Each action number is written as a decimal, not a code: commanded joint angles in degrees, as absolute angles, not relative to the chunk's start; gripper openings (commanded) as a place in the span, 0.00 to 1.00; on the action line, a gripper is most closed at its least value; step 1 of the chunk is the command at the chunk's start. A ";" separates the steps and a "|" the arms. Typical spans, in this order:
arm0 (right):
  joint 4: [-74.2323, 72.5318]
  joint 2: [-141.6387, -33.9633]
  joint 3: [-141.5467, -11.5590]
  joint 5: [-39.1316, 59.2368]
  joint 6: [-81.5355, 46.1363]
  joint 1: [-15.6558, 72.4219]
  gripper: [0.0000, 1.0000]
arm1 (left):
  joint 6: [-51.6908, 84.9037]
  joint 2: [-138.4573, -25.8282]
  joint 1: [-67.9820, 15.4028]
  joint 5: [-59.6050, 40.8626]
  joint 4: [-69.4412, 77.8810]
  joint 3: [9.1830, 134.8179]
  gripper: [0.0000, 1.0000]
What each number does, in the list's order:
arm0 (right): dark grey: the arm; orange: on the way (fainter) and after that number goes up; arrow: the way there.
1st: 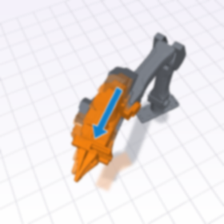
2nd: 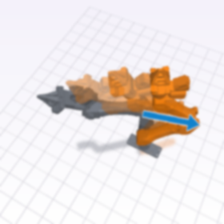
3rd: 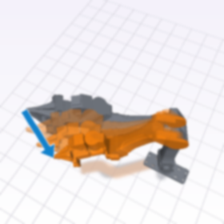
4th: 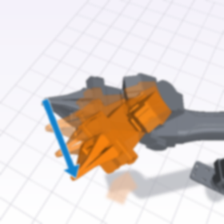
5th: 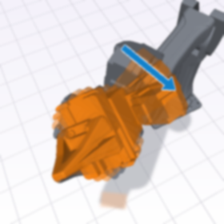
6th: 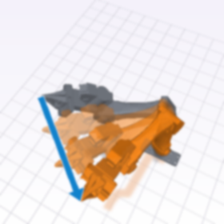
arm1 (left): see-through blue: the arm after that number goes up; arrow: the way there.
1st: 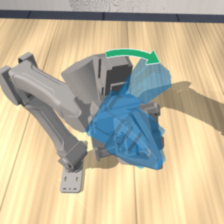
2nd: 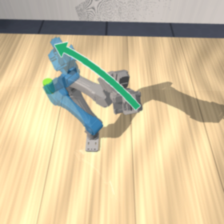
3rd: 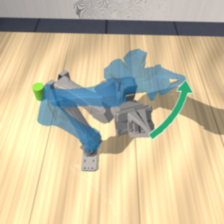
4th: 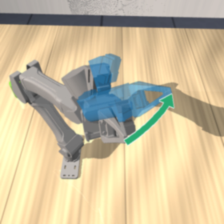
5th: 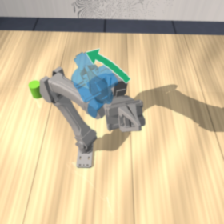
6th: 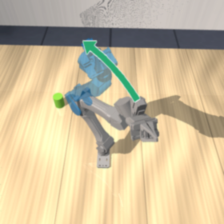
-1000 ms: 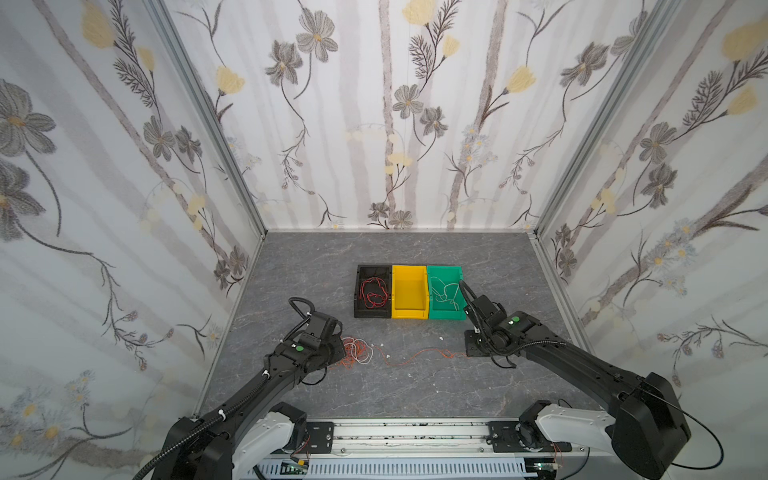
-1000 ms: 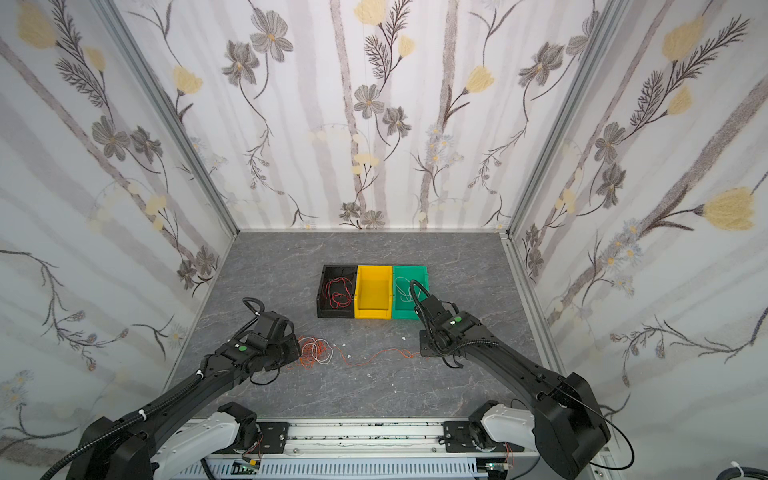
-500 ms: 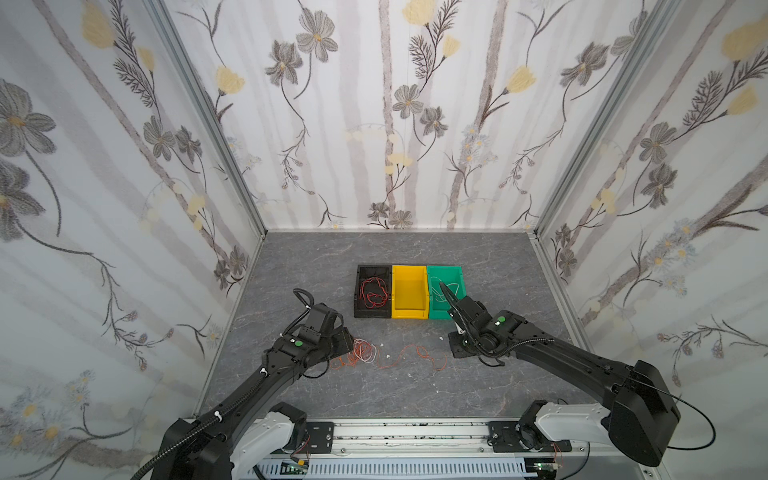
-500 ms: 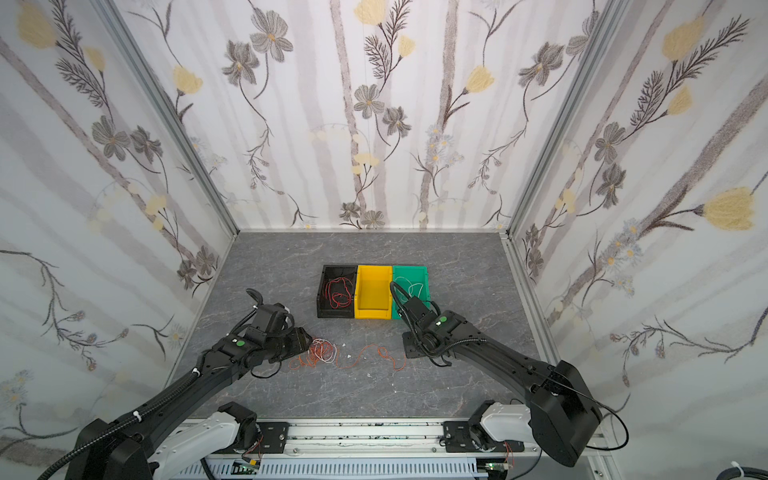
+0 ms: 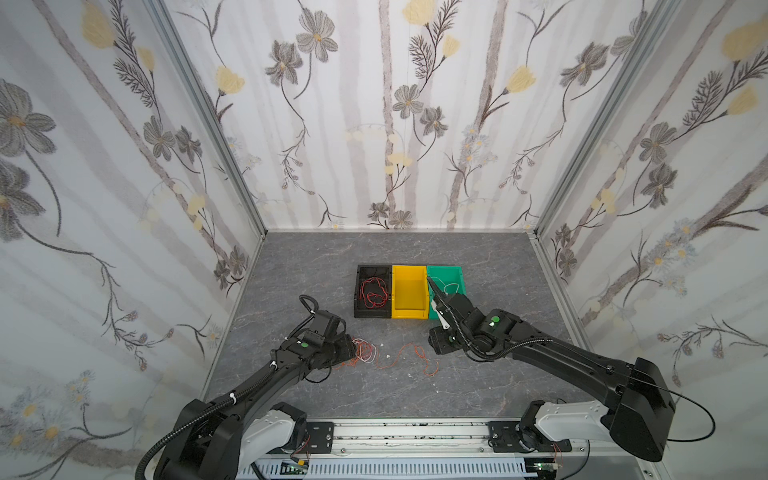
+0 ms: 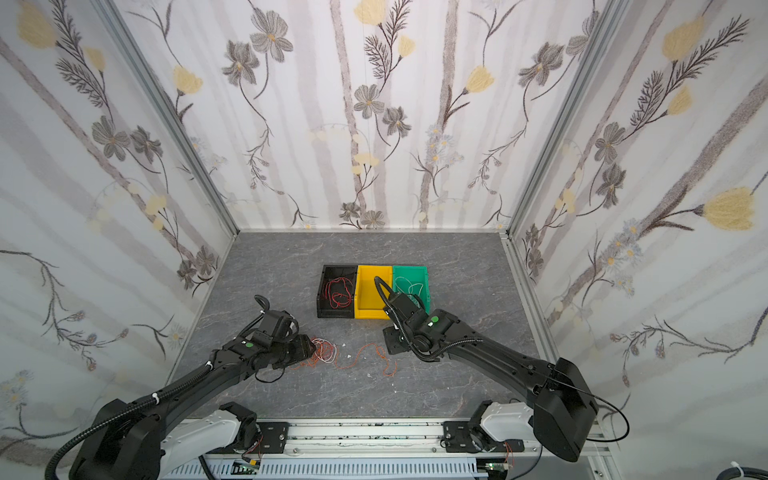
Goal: Untangle the cables
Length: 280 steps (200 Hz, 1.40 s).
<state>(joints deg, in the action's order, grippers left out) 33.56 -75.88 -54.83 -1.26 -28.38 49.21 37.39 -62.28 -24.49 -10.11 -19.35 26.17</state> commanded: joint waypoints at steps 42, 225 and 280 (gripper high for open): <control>17.59 -87.07 -56.69 10.09 -29.82 52.17 0.54 | 40.07 -61.68 -24.54 -10.79 -14.15 23.29 0.51; 1.23 -106.85 -61.55 26.55 -38.58 53.88 0.17 | 41.84 -58.89 -25.11 -9.77 -14.05 20.93 0.45; 8.00 -101.94 -59.56 22.56 -34.75 53.88 0.04 | 42.08 -56.87 -25.14 -7.84 -15.47 20.56 0.46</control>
